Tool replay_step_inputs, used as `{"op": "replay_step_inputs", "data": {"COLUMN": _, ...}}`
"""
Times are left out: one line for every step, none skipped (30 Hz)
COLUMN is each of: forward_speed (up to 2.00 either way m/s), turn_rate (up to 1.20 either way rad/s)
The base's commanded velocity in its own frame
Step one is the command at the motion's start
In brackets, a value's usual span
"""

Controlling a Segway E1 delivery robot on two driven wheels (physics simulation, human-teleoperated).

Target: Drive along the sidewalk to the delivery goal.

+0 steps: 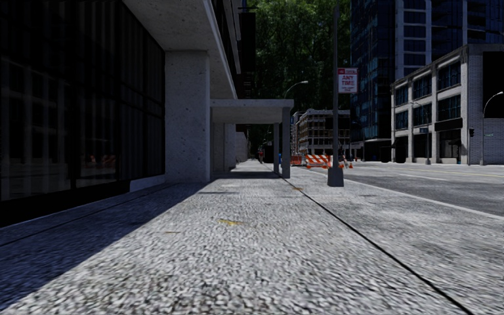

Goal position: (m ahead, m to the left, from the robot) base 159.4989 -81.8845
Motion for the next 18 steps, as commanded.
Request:
{"op": "replay_step_inputs", "data": {"forward_speed": 2.00, "turn_rate": 0.00}}
{"op": "replay_step_inputs", "data": {"forward_speed": 2.00, "turn_rate": 0.00}}
{"op": "replay_step_inputs", "data": {"forward_speed": 2.00, "turn_rate": 0.00}}
{"op": "replay_step_inputs", "data": {"forward_speed": 2.00, "turn_rate": 0.00}}
{"op": "replay_step_inputs", "data": {"forward_speed": 2.00, "turn_rate": 0.00}}
{"op": "replay_step_inputs", "data": {"forward_speed": 2.00, "turn_rate": 0.00}}
{"op": "replay_step_inputs", "data": {"forward_speed": 2.00, "turn_rate": 0.00}}
{"op": "replay_step_inputs", "data": {"forward_speed": 2.00, "turn_rate": 0.00}}
{"op": "replay_step_inputs", "data": {"forward_speed": 2.00, "turn_rate": 0.00}}
{"op": "replay_step_inputs", "data": {"forward_speed": 2.00, "turn_rate": 0.00}}
{"op": "replay_step_inputs", "data": {"forward_speed": 2.00, "turn_rate": 0.00}}
{"op": "replay_step_inputs", "data": {"forward_speed": 2.00, "turn_rate": 0.13}}
{"op": "replay_step_inputs", "data": {"forward_speed": 2.00, "turn_rate": 0.28}}
{"op": "replay_step_inputs", "data": {"forward_speed": 2.00, "turn_rate": 0.28}}
{"op": "replay_step_inputs", "data": {"forward_speed": 2.00, "turn_rate": 0.35}}
{"op": "replay_step_inputs", "data": {"forward_speed": 2.00, "turn_rate": 0.38}}
{"op": "replay_step_inputs", "data": {"forward_speed": 2.00, "turn_rate": 0.38}}
{"op": "replay_step_inputs", "data": {"forward_speed": 2.00, "turn_rate": 0.38}}
